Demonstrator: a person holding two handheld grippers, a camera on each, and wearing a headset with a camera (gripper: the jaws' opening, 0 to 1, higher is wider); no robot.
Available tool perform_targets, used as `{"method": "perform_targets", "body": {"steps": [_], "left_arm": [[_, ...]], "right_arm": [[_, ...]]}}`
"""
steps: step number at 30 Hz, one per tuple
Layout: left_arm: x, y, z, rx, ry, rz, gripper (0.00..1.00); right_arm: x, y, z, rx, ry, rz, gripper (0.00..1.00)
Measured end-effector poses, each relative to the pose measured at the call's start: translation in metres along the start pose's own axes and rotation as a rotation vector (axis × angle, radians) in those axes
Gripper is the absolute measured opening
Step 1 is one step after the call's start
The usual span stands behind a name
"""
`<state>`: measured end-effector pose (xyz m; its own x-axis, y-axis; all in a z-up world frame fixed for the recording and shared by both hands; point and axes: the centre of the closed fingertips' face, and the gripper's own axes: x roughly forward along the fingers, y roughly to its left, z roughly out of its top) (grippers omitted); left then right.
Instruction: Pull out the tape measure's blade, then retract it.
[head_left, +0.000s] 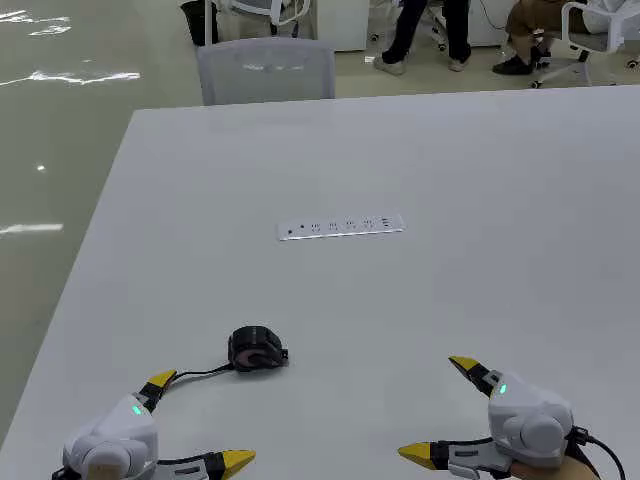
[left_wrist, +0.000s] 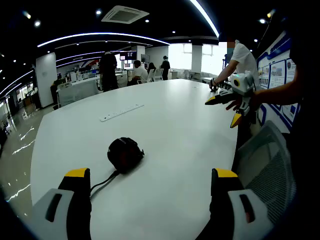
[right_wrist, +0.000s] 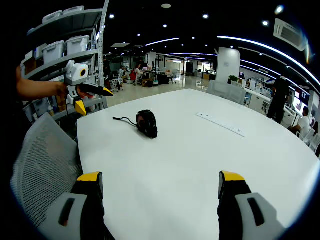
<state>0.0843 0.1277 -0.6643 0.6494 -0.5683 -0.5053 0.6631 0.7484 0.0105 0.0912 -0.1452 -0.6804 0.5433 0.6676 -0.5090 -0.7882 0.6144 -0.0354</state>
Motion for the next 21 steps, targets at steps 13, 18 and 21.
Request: {"method": "perform_targets", "body": {"steps": [13, 18, 21], "left_arm": [[-0.0026, -0.0059, 0.0044, 0.003, 0.002, 0.0, 0.99], [-0.0021, -0.0032, 0.0025, 0.007, 0.006, -0.003, 0.99], [-0.0015, -0.0026, 0.0013, 0.012, 0.012, -0.007, 0.99]], "right_arm": [[0.0003, -0.0004, 0.0005, -0.003, 0.002, 0.005, 0.98], [0.0008, 0.0006, 0.0001, -0.011, 0.007, 0.011, 0.98], [0.001, 0.0008, -0.0005, -0.018, 0.01, 0.017, 0.97]]}}
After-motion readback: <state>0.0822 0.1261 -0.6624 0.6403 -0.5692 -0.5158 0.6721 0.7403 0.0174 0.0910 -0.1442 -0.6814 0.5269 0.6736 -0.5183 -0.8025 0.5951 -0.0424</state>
